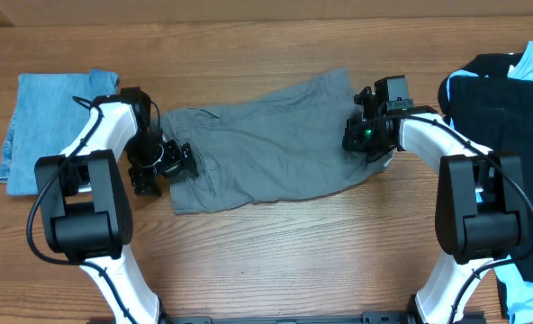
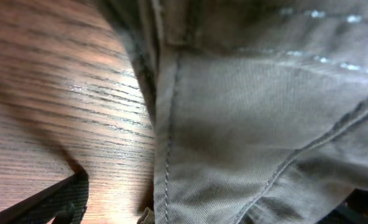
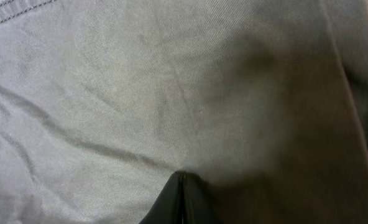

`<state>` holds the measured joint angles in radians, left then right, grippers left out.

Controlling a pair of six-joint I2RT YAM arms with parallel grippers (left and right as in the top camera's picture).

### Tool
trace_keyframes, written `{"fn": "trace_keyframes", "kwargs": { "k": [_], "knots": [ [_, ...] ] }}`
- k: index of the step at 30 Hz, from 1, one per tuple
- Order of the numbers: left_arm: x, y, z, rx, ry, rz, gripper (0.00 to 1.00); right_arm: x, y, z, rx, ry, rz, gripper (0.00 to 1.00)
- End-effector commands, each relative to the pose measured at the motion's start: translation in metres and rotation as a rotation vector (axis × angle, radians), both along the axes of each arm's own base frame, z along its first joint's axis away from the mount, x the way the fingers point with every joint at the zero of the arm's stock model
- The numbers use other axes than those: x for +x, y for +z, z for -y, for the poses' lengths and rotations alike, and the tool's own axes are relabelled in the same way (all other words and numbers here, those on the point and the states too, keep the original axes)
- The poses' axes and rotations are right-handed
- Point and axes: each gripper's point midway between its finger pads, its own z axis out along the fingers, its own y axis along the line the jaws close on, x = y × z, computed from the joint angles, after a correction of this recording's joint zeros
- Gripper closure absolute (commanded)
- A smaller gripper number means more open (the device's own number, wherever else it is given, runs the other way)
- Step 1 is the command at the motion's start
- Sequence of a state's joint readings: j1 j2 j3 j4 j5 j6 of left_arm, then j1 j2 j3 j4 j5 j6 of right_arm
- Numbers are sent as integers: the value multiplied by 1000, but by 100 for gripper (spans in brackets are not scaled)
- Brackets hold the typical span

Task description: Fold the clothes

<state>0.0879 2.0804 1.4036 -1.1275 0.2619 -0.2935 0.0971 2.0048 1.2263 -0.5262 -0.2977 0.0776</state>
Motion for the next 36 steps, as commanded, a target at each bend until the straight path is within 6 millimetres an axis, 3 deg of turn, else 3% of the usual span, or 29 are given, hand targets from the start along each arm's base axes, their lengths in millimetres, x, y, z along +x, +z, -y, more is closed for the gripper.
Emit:
{"fn": "trace_keyframes", "kwargs": {
  "k": [1, 4, 5, 6, 7, 8, 13, 14, 15, 18, 22, 23, 24, 26, 29, 32, 36],
  "knots": [
    [5, -29, 13, -69, 96, 24, 0, -17, -27, 18, -83, -24, -80, 96],
    [10, -35, 23, -133, 108, 66, 3, -18, -26, 13, -53, -15, -83, 96],
    [11, -37, 24, -138, 108, 76, 17, -18, -25, 12, -50, -14, -82, 96],
    [11, -38, 24, -139, 105, 83, 44, -18, -25, 12, -50, -13, -82, 96],
    [13, -39, 24, -138, 102, 93, 63, -17, -23, 12, -50, -14, -77, 96],
    [15, -39, 24, -139, 96, 104, 67, -16, -20, 12, -50, -14, -71, 96],
    [16, -42, 24, -139, 87, 119, 67, -13, -12, 12, -48, -14, -52, 96],
    [15, -43, 23, -138, 88, 120, 76, -14, -12, 12, -48, -14, -54, 96],
    [15, -44, 22, -132, 83, 121, 96, -14, -12, 12, -48, -14, -57, 96],
    [16, -42, 17, -139, 36, 138, 96, -7, 6, 10, -39, -13, -15, 96],
    [13, -40, -2, -87, 9, 131, 96, 8, 83, -9, 44, 25, 129, 96],
    [14, -39, -3, -82, -7, 134, 96, 7, 103, -18, 72, 48, 166, 96],
    [15, -38, -4, -85, -27, 143, 96, 1, 124, -41, 151, 107, 198, 96],
    [18, -36, -5, -77, -32, 149, 96, -10, 137, -70, 257, 186, 198, 96],
    [24, -25, -8, -67, -53, 166, 96, -27, 133, -109, 302, 285, 173, 96],
    [31, -4, -9, -49, -75, 220, 96, -43, 116, -153, 276, 386, 171, 96],
    [29, 24, -21, 68, -115, 261, 96, -55, 82, -174, 149, 400, 139, 96]
  ]
}}
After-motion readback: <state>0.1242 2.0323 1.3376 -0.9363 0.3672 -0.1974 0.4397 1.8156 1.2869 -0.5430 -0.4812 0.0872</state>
